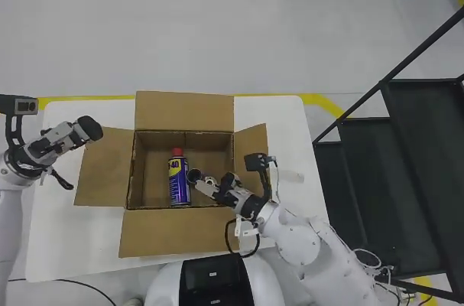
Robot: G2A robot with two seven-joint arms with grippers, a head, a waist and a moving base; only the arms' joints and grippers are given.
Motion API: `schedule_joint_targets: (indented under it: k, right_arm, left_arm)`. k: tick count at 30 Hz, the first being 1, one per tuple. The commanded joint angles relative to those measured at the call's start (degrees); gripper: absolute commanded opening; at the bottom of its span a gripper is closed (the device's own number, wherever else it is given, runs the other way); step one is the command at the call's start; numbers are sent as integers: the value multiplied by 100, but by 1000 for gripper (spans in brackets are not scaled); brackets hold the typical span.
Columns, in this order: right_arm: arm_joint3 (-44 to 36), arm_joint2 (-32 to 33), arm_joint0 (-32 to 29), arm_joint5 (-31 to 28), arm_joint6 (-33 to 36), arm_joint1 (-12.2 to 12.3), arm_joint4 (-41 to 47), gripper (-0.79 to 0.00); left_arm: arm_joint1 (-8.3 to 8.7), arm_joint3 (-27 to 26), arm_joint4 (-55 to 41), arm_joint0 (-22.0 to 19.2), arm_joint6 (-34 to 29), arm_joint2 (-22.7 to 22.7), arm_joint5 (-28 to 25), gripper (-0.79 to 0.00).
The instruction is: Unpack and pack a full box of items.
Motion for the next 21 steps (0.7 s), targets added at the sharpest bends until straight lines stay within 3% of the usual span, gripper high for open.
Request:
schedule_joint_targets:
  k: [1, 10, 21]
  right_arm:
    - [169, -298, 356, 288, 120, -52, -141, 0]
    - [920, -1475, 1710, 1673, 284, -384, -1069, 0]
    - [933, -1500, 1744, 1704, 317, -393, -1084, 0]
  left_arm:
    - [-5, 77, 60, 78, 300, -61, -53, 0]
    - [-7, 352, 325, 138, 746, -145, -121, 0]
    - [-7, 352, 325, 138, 746, -145, -121, 0]
